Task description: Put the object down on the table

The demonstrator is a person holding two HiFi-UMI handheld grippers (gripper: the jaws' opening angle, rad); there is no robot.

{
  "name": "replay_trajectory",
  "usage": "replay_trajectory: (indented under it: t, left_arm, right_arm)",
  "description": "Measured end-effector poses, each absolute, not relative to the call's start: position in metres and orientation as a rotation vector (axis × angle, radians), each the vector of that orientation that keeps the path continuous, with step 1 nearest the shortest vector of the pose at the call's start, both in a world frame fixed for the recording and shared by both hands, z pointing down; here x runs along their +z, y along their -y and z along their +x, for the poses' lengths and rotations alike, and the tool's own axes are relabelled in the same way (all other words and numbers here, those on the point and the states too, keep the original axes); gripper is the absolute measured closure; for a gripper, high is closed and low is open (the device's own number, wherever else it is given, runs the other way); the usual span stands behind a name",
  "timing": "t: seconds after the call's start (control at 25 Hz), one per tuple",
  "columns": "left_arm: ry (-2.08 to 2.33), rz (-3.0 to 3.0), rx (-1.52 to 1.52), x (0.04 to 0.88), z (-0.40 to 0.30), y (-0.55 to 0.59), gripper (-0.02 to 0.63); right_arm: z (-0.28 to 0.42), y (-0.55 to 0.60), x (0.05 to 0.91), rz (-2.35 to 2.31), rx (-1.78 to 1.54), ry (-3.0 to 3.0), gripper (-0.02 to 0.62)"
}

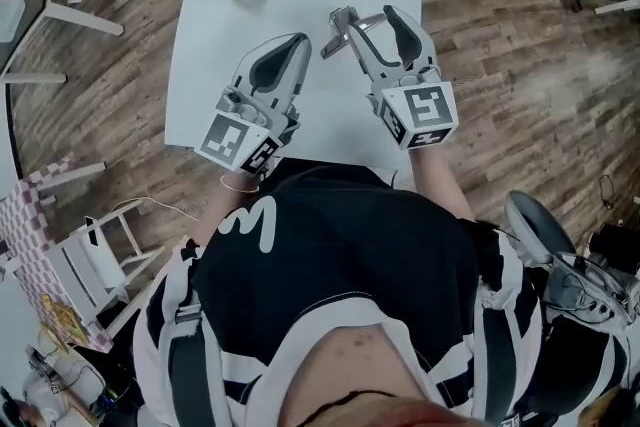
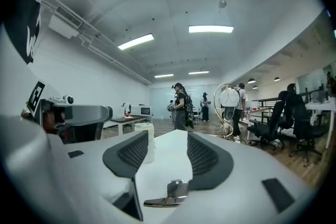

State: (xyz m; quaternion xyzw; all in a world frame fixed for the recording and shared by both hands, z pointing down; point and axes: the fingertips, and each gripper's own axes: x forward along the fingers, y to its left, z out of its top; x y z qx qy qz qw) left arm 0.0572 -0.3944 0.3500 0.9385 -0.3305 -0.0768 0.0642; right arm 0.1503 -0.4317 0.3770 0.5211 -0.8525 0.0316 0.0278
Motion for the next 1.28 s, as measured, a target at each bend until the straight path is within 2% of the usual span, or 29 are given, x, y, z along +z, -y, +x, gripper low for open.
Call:
replay_trajectory:
  t: [0.04,0.08,0.12,0.28,0.56,1.0,1.28]
  left_arm:
    - [0.986,2.839,-0.235,0.348,0.062,0.39,0.601]
    - [0.976,2.843,-0.239,0.347,0.066,0.387,0.601]
    - [0.967,2.848,-0.242,0.346,0.07,0.383,0.601]
    - [0.93,2.862,-0.254,0.343,0.092,0.368,0.601]
    - [0.888,2.87,-0.228,0.349,0.121,0.334,0.601]
    - [0.909,2.895,-0.145,0.35,0.126,0.312,0.601]
    - [0.895,2.92,-0.232,0.33,0.131,0.308,0.601]
  right_arm:
    - [0.153,0.425,0.371,1.635,0.069,2.633,0.381]
    - [0.156,0.419,0.365,1.667,0.045,2.634,0.465]
    - [0.159,0.414,0.36,1.695,0.03,2.638,0.513]
    - [0.17,0.392,0.348,1.732,0.026,2.68,0.557]
    - [0.171,0.358,0.356,1.658,0.032,2.71,0.574]
    - [0.182,0.338,0.356,1.653,0.09,2.741,0.575]
    - [0.183,0.327,0.351,1.671,0.07,2.736,0.575]
